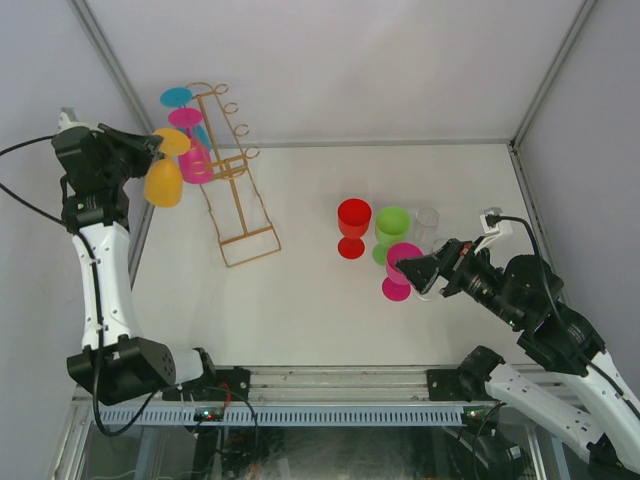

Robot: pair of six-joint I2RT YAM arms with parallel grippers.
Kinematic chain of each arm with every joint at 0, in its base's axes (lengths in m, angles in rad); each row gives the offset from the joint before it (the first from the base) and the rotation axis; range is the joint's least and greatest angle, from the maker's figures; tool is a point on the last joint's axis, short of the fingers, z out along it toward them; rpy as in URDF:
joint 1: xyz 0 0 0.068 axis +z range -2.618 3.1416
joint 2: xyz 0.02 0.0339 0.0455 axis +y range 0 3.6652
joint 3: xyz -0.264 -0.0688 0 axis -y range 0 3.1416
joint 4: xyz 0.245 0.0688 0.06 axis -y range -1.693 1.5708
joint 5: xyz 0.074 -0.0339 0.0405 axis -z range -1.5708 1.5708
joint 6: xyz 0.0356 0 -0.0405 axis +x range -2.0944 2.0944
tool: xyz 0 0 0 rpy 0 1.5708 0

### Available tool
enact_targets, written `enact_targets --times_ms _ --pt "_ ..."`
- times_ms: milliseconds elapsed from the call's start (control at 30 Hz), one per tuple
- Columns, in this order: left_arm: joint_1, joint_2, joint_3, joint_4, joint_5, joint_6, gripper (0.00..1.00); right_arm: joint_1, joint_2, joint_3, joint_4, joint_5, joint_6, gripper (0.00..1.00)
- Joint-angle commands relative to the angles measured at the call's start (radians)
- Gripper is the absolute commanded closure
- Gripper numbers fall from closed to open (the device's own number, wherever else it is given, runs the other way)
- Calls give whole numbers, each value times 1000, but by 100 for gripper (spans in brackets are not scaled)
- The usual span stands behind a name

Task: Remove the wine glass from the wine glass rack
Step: Pick up the wine glass from the wine rack, then place the wine glass at the center of the board.

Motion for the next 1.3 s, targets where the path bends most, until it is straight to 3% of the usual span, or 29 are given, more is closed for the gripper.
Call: enact_targets --times_ms 0,267,433,733,833,900,1000,1267 --pt "7 -66 28 -21 -72 70 100 -4 -8 1 22 5 0 0" --pt "10 -187 21 -153 -112 203 100 -4 -6 -1 16 9 0 0" --pt "10 -353 -119 -229 -186 277 100 -4 9 -27 65 -6 2 0" --pt "4 -509 -241 -440 -168 420 100 -4 67 -27 107 -40 21 0" --pt "-3 -542 -310 -460 -69 431 100 -4 83 -27 119 -48 31 0" --pt "-41 -545 -343 -492 -23 440 100 -4 87 -27 125 -52 33 0" --pt "-172 -588 -400 -532 -72 427 100 -4 81 -26 134 -51 36 0" --pt "-440 -701 -574 -424 -38 265 100 -16 78 -52 212 -120 91 0"
